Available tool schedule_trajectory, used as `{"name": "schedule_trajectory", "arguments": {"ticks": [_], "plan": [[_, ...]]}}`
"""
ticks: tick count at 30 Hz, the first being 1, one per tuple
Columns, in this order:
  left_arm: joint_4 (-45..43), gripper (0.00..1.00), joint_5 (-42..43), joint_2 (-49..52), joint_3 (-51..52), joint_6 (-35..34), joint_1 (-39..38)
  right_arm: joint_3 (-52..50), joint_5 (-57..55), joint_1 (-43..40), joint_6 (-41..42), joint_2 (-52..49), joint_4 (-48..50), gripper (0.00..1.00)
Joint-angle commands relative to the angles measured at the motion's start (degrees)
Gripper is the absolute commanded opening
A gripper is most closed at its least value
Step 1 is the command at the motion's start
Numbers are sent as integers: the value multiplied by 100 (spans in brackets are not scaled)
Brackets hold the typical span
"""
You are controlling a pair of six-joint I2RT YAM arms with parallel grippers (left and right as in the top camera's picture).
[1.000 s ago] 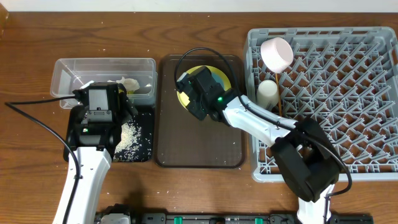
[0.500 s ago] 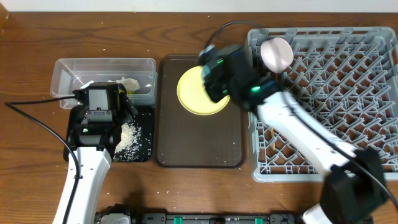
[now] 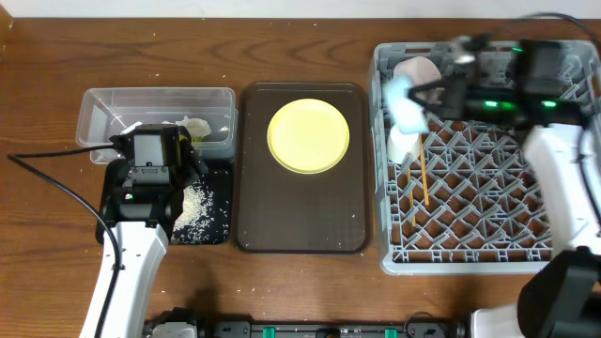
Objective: Sort waste into correct bins and load items into the dishwasher rack
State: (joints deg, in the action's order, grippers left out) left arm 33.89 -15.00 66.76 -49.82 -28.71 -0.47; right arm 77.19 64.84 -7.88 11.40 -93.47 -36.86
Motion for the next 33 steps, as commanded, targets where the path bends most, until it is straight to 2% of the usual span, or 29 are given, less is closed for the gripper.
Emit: {"name": "schedule_trajectory", "arguments": {"ticks": [1, 9, 13, 18, 25, 29, 33], "plan": [[0, 98, -70, 22, -87, -52, 20, -4, 791, -586, -621, 125, -365, 1], [0, 98, -72, 22, -87, -52, 20, -673, 1187, -1443, -876, 122, -413, 1], [0, 98, -72, 22, -87, -52, 20, -1005, 1421, -1567, -868, 122, -319, 1], [0, 98, -72, 22, -87, -52, 20, -1215, 2455, -1585, -850, 122, -330, 1], [0, 98, -70, 22, -87, -52, 20, -1217, 2455, -1582, -817, 127, -807, 1], [0, 98, -70, 22, -87, -52, 20, -1217, 2452, -1567, -1705, 127, -1777, 1], [0, 98, -72, 22, -87, -52, 20, -1217, 2450, -1567, -3241, 127, -3292, 1]]}}
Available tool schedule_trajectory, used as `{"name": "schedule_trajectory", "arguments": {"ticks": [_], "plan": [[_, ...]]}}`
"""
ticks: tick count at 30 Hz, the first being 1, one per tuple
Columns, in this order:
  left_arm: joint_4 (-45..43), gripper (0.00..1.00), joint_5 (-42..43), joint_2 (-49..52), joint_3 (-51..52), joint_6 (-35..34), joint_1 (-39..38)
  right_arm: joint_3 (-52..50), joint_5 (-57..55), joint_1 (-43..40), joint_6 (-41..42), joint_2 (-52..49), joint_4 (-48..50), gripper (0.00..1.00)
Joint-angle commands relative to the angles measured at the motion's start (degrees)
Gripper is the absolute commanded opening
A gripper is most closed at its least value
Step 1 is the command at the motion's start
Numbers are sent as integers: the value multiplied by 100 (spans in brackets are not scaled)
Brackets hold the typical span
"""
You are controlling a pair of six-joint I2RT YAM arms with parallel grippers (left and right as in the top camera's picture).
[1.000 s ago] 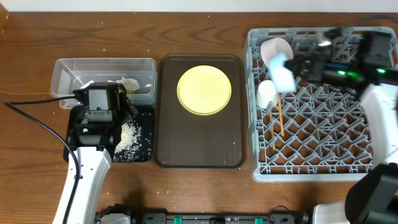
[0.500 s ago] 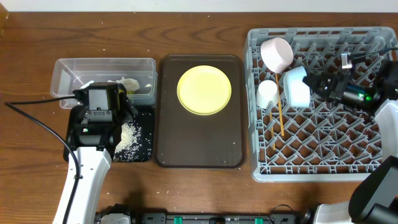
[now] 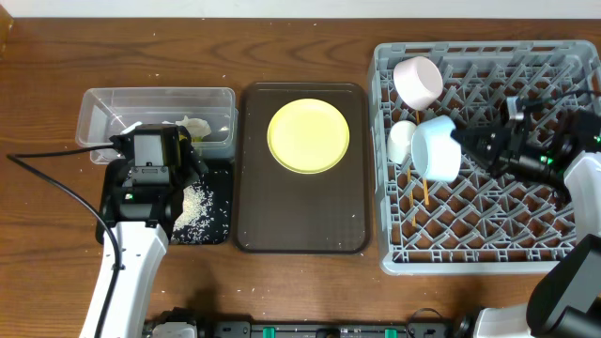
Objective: Sort waste into correct bins and load items into the dishwasher rack
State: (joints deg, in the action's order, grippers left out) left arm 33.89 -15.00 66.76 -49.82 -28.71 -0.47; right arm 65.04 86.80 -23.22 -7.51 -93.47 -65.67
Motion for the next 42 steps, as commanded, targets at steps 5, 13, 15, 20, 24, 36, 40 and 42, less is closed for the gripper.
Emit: {"name": "schedule_trajectory", "arguments": {"ticks": [5, 13, 15, 20, 24, 36, 40, 42], "plan": [[0, 98, -70, 22, -87, -52, 20, -9, 46, -33, -3143, 127, -2059, 1], [0, 98, -70, 22, -87, -52, 20, -461, -96, -33, -4253, 127, -2557, 1], [0, 98, -72, 22, -87, -52, 20, -697, -39, -33, -4271, 127, -2378, 1], [0, 98, -70, 22, -87, -52, 20, -1360, 249, -17, -4269, 127, -1878, 1], [0, 98, -72, 22, -87, -52, 20, -1526, 249, -15, -4271, 127, -1829, 1], [0, 98, -72, 22, -87, -52, 20, -1488, 258, -11, -3880, 127, -2006, 1], [0, 98, -72, 22, -87, -52, 20, -1464, 258, -2, -3939, 131, -2157, 1], [0, 98, -72, 22, -87, -52, 20, -1419, 256, 42, -4083, 133, -2201, 1]]}}
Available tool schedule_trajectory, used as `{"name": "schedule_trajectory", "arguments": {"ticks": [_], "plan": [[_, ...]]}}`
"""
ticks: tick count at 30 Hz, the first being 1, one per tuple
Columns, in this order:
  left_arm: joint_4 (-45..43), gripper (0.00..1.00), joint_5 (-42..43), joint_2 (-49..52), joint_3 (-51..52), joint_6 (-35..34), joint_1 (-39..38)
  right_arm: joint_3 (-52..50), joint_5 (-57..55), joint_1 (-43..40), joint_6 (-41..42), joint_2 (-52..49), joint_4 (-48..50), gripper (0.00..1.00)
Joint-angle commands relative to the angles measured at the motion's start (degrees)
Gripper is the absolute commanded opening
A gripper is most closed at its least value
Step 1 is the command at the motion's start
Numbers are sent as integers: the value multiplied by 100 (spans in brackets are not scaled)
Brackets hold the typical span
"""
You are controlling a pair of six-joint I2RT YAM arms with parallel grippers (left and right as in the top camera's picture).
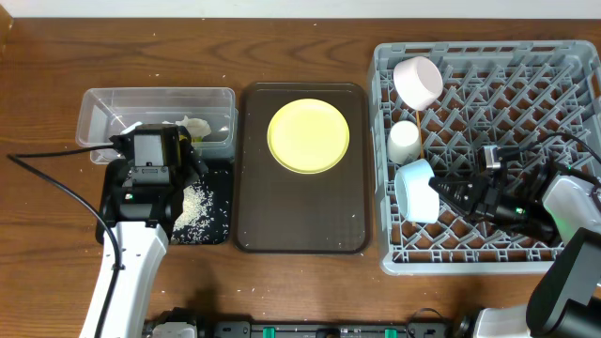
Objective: Sort waste into correct bins and load items into the dishwasher rack
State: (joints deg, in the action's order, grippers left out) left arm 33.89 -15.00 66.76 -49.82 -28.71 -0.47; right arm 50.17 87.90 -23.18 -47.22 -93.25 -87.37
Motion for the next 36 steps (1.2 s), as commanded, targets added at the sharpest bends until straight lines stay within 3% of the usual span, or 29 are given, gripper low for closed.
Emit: {"name": "schedule_trajectory", "arguments": {"ticks": [1, 7, 18, 21, 24, 26, 28, 31, 36], "plan": [[0, 98, -72, 22, -87, -52, 20, 120, 149, 74, -177, 111, -92, 1], [0, 98, -70, 22, -87, -52, 20, 962, 146, 310, -1082, 116, -1016, 1], [0, 98, -70, 22, -87, -52, 20, 2850, 7, 1532, -490, 227, -758, 1], [0, 98, -70, 22, -87, -52, 20, 3156, 7, 1742, 708, 225, 184, 1], [0, 98, -70, 22, -87, -52, 20, 3274, -98, 1786, 2754, 225, 1910, 1], [0, 98, -72, 22, -87, -52, 20, 3276, -870, 1786, 4750, 227, 3526, 1], [0, 98, -70, 22, -87, -52, 20, 3276, -2194, 1823, 6188, 232, 4658, 1], [0, 98, -72, 22, -87, -52, 20, 3279, -3351, 1985, 6916, 260, 5595, 1], [0, 98, -70, 22, -87, -52, 20, 3292, -4371, 2747, 6763, 264, 5608, 1]]}}
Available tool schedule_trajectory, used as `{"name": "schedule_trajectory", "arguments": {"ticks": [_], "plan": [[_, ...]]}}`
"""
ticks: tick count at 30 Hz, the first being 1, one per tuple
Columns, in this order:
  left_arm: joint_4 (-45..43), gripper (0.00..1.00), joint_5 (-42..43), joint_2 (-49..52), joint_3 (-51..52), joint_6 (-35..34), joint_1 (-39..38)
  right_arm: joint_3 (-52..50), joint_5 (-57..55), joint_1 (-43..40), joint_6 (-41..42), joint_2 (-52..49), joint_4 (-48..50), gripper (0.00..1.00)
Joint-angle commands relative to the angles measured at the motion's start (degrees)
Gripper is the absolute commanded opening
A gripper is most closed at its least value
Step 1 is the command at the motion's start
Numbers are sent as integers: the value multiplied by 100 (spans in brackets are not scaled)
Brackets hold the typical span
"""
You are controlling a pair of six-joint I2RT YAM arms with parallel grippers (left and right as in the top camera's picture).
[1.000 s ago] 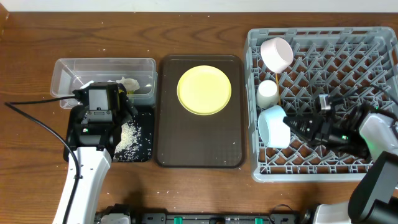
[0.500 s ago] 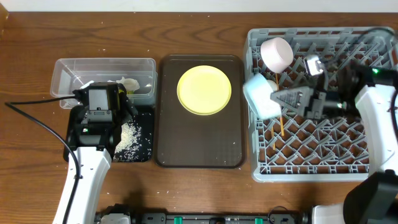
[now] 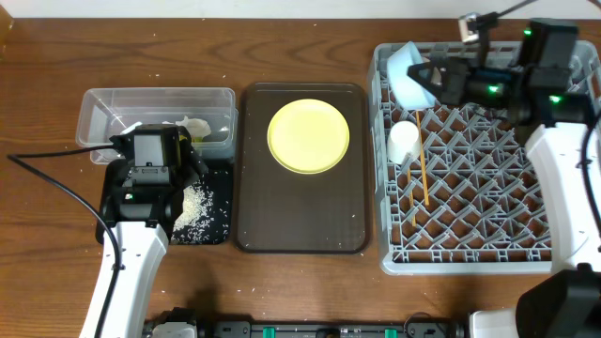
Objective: Sort waste into correct bins and load items into the dishwasher rack
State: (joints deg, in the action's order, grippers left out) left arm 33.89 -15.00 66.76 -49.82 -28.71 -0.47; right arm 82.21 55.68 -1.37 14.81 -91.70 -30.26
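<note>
My right gripper is at the far left corner of the grey dishwasher rack, shut on a light blue cup that it holds tilted there. The pink cup is hidden, with the blue cup over its place. A small white cup and an orange chopstick lie in the rack's left part. A yellow plate lies on the brown tray. My left gripper hangs over the near edge of the clear bin; its fingers are hidden under the wrist.
A black bin with spilled white rice sits in front of the clear bin, under the left arm. The clear bin holds crumpled white scraps. A black cable runs across the table at the left.
The right gripper, still holding the light blue cup, has moved from low at the rack's near left part to its far left corner. The pink cup no longer shows. The left arm has not moved.
The right gripper first held the blue cup, blurred, at the rack's far left by the pink cup. Then the cup was lower, beside the white cup, then nearer still at the rack's left side. Now it is back at the far left corner. The left arm stayed put.
</note>
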Motion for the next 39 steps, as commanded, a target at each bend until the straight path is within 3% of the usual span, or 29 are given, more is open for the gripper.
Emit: {"name": "schedule_trajectory", "arguments": {"ticks": [1, 8, 15, 22, 36, 39], "plan": [[0, 98, -72, 22, -87, -52, 20, 87, -1423, 752, 466, 109, -199, 1], [0, 98, -70, 22, -87, -52, 20, 85, -4074, 2806, -437, 63, -1069, 1], [0, 98, -70, 22, -87, -52, 20, -52, -6266, 4627, -540, -138, -1303, 1], [0, 98, -70, 24, -87, -52, 20, -208, -6308, 5331, -350, -791, -1329, 1], [0, 98, -72, 22, -87, -52, 20, -208, -5906, 5840, -348, -1921, -1281, 2], [0, 98, -70, 22, -87, -52, 20, -208, -5812, 5845, -348, -1943, -1281, 8]]}}
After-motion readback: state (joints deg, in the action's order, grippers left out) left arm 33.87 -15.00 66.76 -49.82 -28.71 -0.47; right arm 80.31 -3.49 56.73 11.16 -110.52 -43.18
